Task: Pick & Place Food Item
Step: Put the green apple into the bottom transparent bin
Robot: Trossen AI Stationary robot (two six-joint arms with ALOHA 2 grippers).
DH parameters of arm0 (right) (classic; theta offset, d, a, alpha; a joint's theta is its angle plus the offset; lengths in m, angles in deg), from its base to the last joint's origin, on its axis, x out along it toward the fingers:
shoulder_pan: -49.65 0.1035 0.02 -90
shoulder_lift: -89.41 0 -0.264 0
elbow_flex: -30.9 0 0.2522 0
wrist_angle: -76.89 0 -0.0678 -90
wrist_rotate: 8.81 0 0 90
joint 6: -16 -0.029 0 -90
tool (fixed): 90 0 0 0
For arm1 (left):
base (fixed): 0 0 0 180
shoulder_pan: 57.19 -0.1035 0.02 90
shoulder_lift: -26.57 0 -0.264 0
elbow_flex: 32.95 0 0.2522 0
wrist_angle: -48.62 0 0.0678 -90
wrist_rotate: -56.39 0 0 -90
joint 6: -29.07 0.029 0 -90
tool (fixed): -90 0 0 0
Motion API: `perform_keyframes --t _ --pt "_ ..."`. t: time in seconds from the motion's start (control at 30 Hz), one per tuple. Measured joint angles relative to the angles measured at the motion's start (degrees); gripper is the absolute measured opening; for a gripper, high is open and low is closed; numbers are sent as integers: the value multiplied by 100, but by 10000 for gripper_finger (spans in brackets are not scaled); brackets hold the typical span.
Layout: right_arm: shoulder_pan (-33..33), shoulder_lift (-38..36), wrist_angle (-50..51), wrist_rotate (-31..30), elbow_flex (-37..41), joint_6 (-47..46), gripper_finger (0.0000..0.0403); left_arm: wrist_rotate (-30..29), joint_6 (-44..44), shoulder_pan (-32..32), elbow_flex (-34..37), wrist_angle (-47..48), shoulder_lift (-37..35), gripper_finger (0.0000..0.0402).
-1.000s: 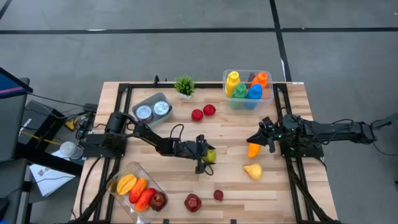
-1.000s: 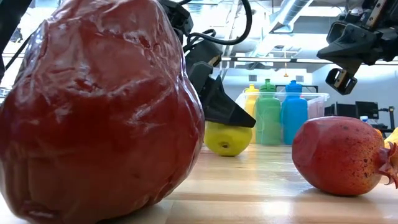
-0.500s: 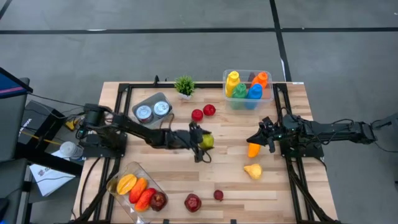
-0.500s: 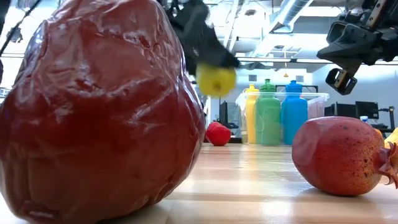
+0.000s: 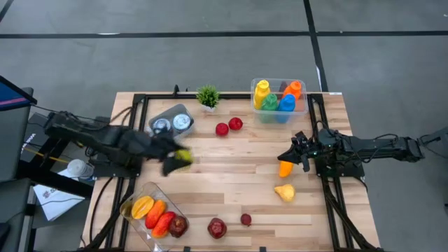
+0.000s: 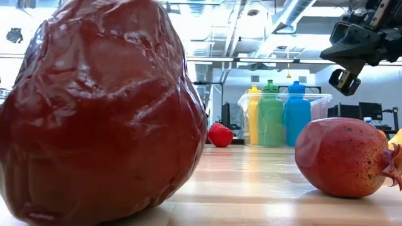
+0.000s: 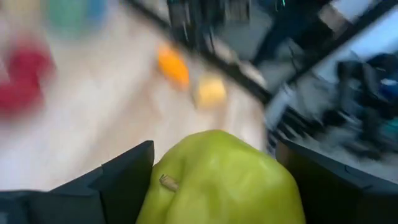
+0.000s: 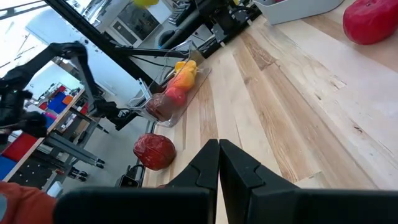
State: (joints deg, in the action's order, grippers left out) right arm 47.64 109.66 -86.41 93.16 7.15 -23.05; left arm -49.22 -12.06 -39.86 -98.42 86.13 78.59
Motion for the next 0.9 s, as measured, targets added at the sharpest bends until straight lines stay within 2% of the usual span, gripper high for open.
perform_keyframes --t 0.17,0.3,0.4,0.57,0.77,0.9 --pt "-1 0 0 0 1 1 6 749 -2378 1203 0 1545 -552 324" --pt "0 0 0 0 0 1 6 1013 -3340 2172 4 1894 -372 323" --pt "1 0 0 -1 0 2 6 1000 -3449 2654 4 1879 5 322" --pt "1 0 0 0 0 1 6 965 -3373 3015 7 1589 888 325" --pt "1 0 0 -2 0 0 6 966 -2582 3111 7 352 1791 326" --pt "1 0 -2 0 0 0 6 978 -2524 3173 7 -389 2230 327"
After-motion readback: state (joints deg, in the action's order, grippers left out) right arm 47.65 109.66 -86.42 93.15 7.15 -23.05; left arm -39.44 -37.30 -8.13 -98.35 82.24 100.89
